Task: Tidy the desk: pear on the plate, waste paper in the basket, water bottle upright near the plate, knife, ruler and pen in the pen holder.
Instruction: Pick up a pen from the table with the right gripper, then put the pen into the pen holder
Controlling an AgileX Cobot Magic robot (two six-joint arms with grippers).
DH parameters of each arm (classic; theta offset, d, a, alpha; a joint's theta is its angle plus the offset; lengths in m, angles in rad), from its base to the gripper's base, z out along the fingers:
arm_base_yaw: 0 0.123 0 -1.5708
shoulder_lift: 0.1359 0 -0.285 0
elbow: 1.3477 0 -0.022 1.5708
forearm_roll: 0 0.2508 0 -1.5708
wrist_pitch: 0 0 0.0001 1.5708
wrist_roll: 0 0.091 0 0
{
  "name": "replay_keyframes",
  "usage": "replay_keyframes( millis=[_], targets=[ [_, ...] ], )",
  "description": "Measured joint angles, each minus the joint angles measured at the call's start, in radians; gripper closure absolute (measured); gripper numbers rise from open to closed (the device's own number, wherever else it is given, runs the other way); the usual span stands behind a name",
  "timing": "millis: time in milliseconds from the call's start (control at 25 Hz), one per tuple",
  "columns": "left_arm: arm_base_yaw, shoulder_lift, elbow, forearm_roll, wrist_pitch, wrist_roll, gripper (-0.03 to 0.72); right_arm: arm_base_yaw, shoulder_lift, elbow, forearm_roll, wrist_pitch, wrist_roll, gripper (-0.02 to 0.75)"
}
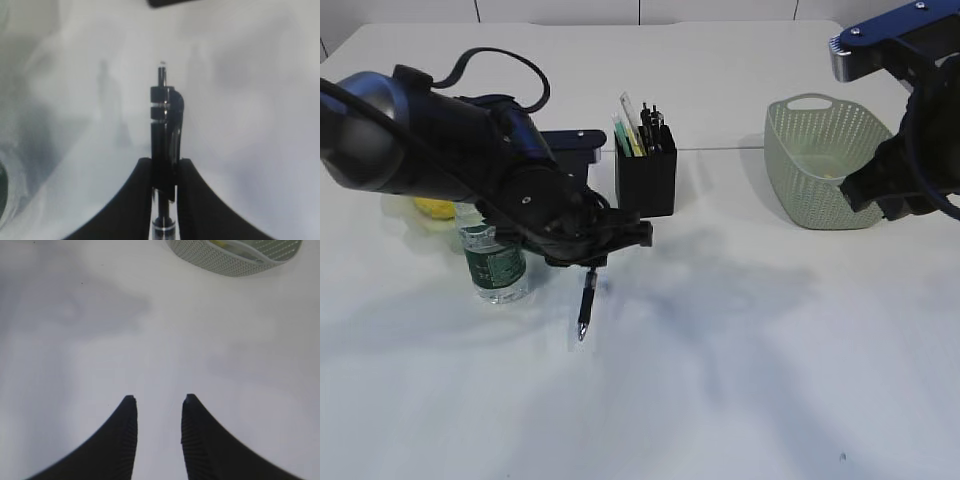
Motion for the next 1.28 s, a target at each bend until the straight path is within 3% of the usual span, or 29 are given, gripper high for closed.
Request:
replay_keyframes(
  millis=[280, 560, 1000, 1280],
  targets=[
    [0.0, -0.022, -0.009, 0.198, -0.259, 0.0, 0.615, 0.0, 0.0, 0.0, -0.002, 0.002, 0.0, 0.508],
    [0.002, -0.022, -0.075, 0.321, -0.299, 0.0, 0.615, 0.0, 0.0, 0.0, -0.008, 0.031, 0.0, 0.508],
    [0.084, -0.018, -0.213, 0.357, -0.429, 0.0, 0.617, 0.0, 0.0, 0.0, -0.014, 0.047, 0.002, 0.508],
    [0.155, -0.001, -0.226, 0.402, -0.537, 0.0, 0.617, 0.0, 0.0, 0.0, -0.019, 0.047, 0.002, 0.508]
  ],
)
